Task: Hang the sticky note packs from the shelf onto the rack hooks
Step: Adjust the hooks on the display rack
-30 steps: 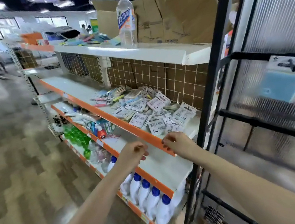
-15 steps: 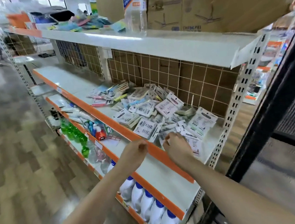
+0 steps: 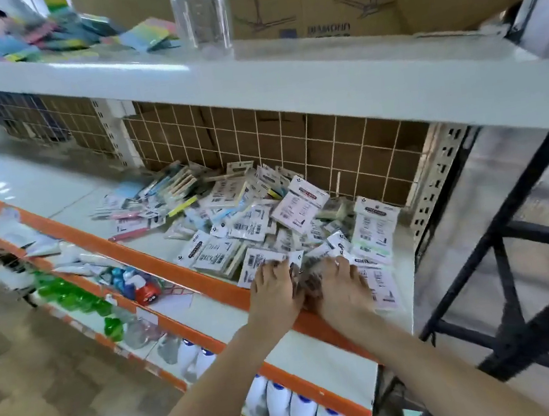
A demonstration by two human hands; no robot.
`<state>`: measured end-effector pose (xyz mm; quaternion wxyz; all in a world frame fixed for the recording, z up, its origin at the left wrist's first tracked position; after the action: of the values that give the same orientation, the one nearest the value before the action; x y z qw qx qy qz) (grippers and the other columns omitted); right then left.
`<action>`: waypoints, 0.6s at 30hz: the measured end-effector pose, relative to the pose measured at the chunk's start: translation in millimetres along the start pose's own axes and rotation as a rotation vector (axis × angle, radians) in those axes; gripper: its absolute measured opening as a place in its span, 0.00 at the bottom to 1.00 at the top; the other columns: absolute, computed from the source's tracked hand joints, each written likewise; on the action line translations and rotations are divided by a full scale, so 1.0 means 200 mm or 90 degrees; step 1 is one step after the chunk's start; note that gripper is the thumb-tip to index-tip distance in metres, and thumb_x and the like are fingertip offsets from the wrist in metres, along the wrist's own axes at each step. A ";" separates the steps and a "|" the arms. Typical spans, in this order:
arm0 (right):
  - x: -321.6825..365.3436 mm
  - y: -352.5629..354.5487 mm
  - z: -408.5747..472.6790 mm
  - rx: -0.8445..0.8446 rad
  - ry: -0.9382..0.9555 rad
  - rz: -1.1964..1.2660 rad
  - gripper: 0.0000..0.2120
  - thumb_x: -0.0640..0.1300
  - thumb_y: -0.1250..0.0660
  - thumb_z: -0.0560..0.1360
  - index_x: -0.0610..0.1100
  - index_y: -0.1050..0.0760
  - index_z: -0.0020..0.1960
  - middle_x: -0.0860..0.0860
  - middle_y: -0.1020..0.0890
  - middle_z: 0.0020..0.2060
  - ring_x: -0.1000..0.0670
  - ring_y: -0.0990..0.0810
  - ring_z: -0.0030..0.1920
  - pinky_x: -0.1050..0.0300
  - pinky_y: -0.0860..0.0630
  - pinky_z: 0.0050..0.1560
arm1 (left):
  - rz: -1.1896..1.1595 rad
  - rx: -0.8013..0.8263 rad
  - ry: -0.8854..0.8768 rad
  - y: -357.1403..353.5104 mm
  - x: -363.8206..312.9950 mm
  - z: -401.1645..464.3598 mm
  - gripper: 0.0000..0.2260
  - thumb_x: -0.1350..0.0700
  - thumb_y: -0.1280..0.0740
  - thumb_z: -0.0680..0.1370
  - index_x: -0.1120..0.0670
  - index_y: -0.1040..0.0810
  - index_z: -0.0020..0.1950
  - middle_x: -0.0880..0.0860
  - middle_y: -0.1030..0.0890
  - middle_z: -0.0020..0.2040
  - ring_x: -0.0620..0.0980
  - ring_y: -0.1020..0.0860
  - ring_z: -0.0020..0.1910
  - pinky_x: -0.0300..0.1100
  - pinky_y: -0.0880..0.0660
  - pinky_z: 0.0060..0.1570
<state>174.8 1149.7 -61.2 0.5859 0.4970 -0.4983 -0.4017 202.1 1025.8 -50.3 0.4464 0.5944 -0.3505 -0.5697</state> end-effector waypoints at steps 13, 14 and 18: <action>0.01 0.01 -0.06 -0.167 -0.022 0.162 0.26 0.52 0.34 0.71 0.42 0.30 0.67 0.46 0.25 0.63 0.41 0.29 0.64 0.48 0.36 0.67 | 0.068 -0.100 -0.130 0.04 0.13 0.05 0.19 0.58 0.24 0.66 0.59 0.22 0.56 0.57 0.25 0.62 0.61 0.26 0.63 0.56 0.28 0.59; 0.00 0.02 -0.07 -0.168 -0.028 0.187 0.25 0.51 0.35 0.73 0.43 0.31 0.67 0.46 0.25 0.63 0.42 0.30 0.65 0.49 0.36 0.67 | 0.048 -0.126 -0.140 0.05 0.14 0.05 0.17 0.61 0.23 0.64 0.60 0.20 0.50 0.58 0.22 0.56 0.62 0.23 0.58 0.57 0.25 0.54; -0.02 0.02 -0.09 -0.169 -0.049 0.298 0.20 0.48 0.40 0.79 0.45 0.32 0.70 0.46 0.24 0.63 0.44 0.28 0.63 0.53 0.32 0.61 | -0.024 -0.130 -0.128 0.06 0.16 0.06 0.11 0.63 0.28 0.68 0.60 0.22 0.49 0.58 0.21 0.54 0.62 0.24 0.57 0.57 0.27 0.56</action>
<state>190.9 1157.3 -57.6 0.7034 0.2716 -0.5646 -0.3357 194.9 989.2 -49.6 0.4567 0.4922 -0.3223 -0.6673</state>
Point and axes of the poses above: each hand's wrist, its own z-axis towards the middle knuckle, its own y-axis out of the back of the hand, x = y × z, the point moved 6 cm from there along z, towards the middle knuckle
